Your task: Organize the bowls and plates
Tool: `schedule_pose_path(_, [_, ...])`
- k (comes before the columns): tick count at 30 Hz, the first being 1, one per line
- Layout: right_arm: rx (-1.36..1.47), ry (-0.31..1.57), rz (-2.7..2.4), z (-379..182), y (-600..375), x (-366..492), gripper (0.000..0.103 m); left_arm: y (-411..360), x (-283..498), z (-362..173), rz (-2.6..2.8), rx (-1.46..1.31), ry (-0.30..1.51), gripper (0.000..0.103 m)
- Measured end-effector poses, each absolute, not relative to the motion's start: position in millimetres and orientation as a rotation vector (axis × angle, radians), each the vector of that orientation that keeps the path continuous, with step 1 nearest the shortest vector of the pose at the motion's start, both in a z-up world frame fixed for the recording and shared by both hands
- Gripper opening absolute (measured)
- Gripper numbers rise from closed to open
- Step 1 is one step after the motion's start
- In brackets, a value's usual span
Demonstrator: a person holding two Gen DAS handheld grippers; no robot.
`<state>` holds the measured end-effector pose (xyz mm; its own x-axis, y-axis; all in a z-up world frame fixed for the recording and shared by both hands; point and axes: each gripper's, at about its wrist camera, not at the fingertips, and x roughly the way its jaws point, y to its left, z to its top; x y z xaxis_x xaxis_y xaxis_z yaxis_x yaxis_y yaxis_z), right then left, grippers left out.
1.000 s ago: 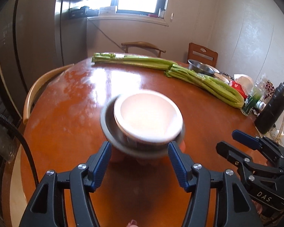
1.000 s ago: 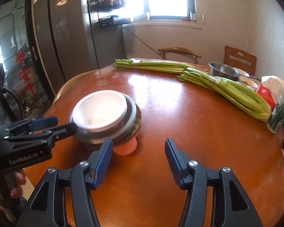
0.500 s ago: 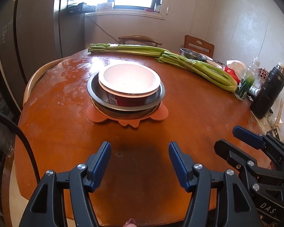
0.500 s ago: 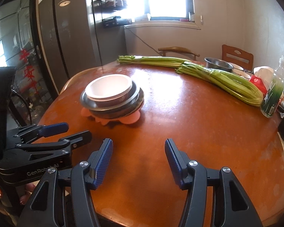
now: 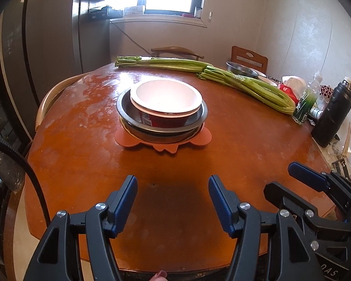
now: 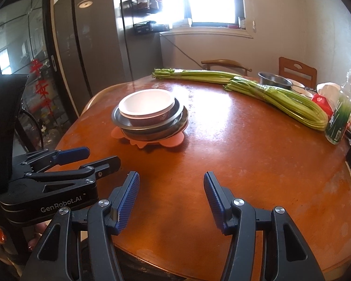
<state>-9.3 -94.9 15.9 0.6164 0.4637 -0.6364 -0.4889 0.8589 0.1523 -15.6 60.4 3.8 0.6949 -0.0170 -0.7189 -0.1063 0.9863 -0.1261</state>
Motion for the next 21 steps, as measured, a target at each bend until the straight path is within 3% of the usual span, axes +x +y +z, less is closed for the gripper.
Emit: schedule_pose_path(21, [-0.034, 0.742, 0.544, 10.7, -93.7, -9.0, 0.059, 60.6, -17.3, 1.4, 0.049, -0.152, 0.812, 0.063])
